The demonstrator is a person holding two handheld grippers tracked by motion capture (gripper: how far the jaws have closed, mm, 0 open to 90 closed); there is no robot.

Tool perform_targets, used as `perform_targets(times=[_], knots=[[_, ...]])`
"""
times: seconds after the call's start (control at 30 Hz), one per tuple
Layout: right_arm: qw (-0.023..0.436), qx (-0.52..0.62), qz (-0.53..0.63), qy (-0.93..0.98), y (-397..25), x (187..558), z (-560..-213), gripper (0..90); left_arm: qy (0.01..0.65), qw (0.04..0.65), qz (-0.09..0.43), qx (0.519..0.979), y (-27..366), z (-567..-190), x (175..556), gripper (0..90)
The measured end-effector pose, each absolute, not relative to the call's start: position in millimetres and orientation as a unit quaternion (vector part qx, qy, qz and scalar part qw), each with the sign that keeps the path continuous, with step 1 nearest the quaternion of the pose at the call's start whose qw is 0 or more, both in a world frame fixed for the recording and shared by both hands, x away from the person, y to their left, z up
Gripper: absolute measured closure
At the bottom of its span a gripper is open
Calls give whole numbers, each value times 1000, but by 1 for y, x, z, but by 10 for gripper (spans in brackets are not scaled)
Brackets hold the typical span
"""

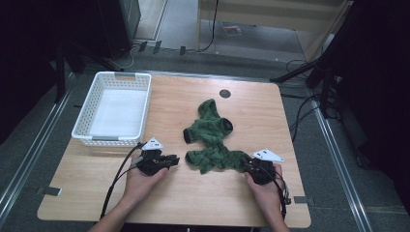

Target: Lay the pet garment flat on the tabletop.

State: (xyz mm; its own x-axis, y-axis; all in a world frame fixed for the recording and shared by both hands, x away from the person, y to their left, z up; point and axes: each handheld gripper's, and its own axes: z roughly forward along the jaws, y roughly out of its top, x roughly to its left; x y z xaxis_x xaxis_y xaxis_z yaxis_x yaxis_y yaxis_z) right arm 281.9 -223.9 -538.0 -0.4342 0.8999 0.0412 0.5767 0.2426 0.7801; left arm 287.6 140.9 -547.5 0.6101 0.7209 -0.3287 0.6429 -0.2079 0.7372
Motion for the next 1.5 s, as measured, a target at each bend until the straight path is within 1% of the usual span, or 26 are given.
perform_targets(times=[0.07, 0.13, 0.23, 0.33, 0.37, 0.4, 0.43, 0.53, 0.57, 0.63, 0.7, 0.83, 0.93, 1.0, 1.07, 1.23, 1.33, 1.43, 1.5], knots=[[214, 481, 393, 753, -224, 278, -536, 609, 438, 454, 47, 775, 139, -547, 286, 680], [216, 472, 405, 753, -222, 275, -533, 570, 431, 468, 41, 770, 137, -546, 285, 642], [219, 470, 402, 754, -219, 272, -533, 557, 421, 485, 46, 765, 127, -542, 283, 572], [212, 474, 397, 757, -217, 273, -537, 599, 412, 492, 45, 765, 110, -540, 282, 530], [207, 476, 393, 759, -215, 274, -539, 619, 406, 487, 48, 772, 104, -540, 283, 527], [203, 475, 392, 761, -214, 274, -540, 652, 404, 473, 58, 780, 98, -541, 282, 537], [202, 471, 391, 765, -212, 273, -542, 680, 405, 458, 66, 789, 93, -542, 283, 573], [203, 462, 387, 772, -206, 271, -543, 768, 405, 436, 57, 802, 91, -547, 284, 860], [201, 463, 386, 772, -205, 270, -543, 795, 407, 431, 58, 803, 91, -548, 284, 900], [199, 467, 385, 771, -205, 270, -544, 844, 409, 412, 63, 812, 94, -549, 285, 900], [197, 475, 385, 767, -207, 272, -545, 869, 416, 408, 66, 810, 101, -549, 286, 900], [190, 473, 387, 769, -210, 272, -545, 859, 429, 419, 63, 798, 110, -550, 285, 900], [187, 465, 390, 772, -209, 270, -545, 847, 422, 435, 65, 793, 113, -548, 282, 900], [187, 464, 396, 770, -210, 268, -543, 825, 415, 444, 70, 791, 116, -547, 279, 894], [184, 463, 411, 763, -213, 266, -539, 789, 409, 456, 74, 787, 127, -546, 273, 864], [192, 451, 445, 750, -227, 257, -532, 661, 427, 480, 100, 760, 165, -542, 258, 761], [196, 453, 455, 741, -237, 254, -529, 579, 434, 493, 112, 746, 189, -537, 247, 728], [192, 452, 467, 735, -246, 252, -527, 483, 431, 499, 133, 740, 205, -532, 234, 655], [199, 451, 467, 734, -251, 249, -527, 414, 432, 505, 146, 732, 217, -530, 224, 577]])
